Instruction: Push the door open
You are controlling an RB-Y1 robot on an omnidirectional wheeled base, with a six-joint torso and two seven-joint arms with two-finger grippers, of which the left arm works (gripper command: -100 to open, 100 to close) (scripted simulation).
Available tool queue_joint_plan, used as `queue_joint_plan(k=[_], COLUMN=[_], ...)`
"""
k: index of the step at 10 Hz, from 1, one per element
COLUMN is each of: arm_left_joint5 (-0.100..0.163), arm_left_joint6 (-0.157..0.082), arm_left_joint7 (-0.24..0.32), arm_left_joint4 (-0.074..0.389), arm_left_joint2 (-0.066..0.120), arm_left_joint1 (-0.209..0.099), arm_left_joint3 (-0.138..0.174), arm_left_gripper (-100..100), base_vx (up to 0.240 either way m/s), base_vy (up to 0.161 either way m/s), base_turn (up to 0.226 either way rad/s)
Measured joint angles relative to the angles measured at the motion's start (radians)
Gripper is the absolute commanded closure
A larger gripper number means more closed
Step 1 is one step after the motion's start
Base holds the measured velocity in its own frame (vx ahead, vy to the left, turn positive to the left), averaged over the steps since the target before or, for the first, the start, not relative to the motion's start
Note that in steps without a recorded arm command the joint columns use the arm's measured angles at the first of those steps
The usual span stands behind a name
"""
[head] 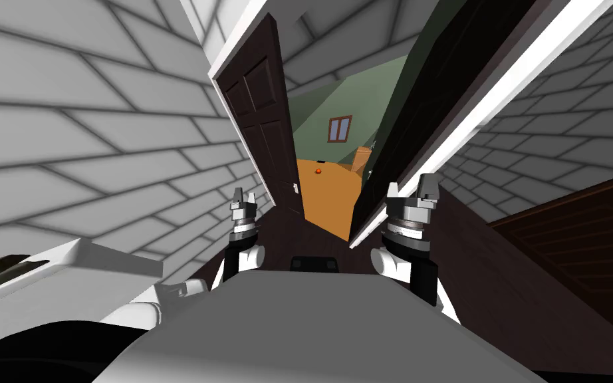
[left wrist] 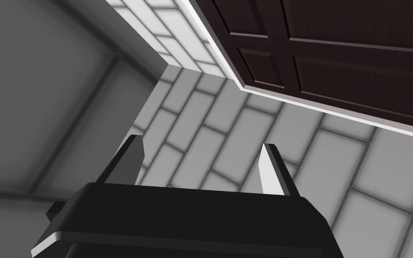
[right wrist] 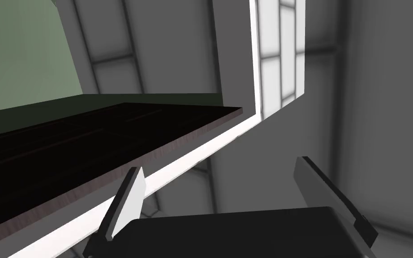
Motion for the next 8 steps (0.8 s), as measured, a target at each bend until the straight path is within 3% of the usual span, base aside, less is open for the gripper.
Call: queue_joint_plan(k=[2, 4, 8], arm_left_joint5=[-0.002, -0.004, -0.004], arm_left_joint6=[-0.014, -0.016, -0.046], arm_left_joint7=[0.002, 0.005, 0.016], arm_left_joint4=[0.034, 0.079, 0.183], arm_left_joint2=[0.006, 0.013, 0.032], arm_left_joint1=[0.001, -0.016, -0.040], arm_left_joint3=[-0.012, -0.023, -0.037], arm_left_gripper=[-100, -100, -100], base_vx=[0.105, 0.092, 0.089], base_vy=[0.045, 0.071, 0.069], base_turn=[-0.081, -0.071, -0.076])
